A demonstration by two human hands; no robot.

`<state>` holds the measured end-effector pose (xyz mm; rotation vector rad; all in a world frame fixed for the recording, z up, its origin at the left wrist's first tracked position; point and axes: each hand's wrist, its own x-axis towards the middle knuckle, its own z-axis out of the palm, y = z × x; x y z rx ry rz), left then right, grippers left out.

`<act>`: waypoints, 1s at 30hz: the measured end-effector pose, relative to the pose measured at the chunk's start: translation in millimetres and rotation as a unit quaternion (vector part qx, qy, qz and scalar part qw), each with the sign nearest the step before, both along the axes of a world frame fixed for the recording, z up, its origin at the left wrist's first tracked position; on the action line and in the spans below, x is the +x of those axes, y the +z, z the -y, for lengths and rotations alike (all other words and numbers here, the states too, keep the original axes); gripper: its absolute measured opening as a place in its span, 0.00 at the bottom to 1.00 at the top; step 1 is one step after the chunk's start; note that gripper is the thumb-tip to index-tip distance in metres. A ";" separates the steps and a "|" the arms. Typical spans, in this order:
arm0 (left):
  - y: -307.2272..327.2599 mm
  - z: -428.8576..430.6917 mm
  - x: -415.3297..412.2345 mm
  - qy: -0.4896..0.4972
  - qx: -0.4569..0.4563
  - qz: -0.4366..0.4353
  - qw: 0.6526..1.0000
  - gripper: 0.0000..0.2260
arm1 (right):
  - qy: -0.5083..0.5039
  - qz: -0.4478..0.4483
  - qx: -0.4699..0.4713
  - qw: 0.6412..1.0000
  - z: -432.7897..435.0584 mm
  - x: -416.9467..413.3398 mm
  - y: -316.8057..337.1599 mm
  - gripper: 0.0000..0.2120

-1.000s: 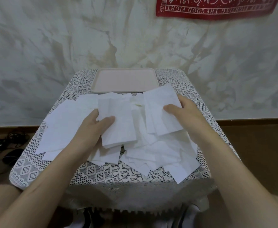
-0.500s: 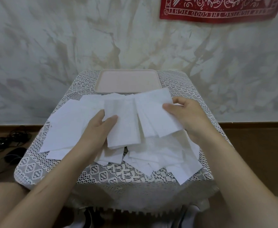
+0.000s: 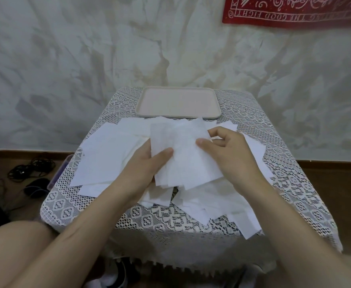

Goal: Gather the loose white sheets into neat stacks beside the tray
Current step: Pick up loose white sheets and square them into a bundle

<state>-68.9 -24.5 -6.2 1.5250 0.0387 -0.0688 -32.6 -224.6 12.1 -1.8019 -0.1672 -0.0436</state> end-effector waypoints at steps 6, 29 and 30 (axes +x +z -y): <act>-2.1 -7.2 2.5 0.022 0.009 0.001 1.000 0.13 | 0.004 -0.036 -0.005 0.999 12.0 4.3 -3.8 0.10; -4.3 -6.2 5.2 0.063 0.019 0.005 0.998 0.11 | 0.000 -0.076 0.167 0.983 17.5 5.1 16.7 0.08; -3.7 -6.3 4.9 0.065 0.021 0.006 0.998 0.11 | 0.009 -0.077 0.168 0.983 18.6 5.1 16.2 0.08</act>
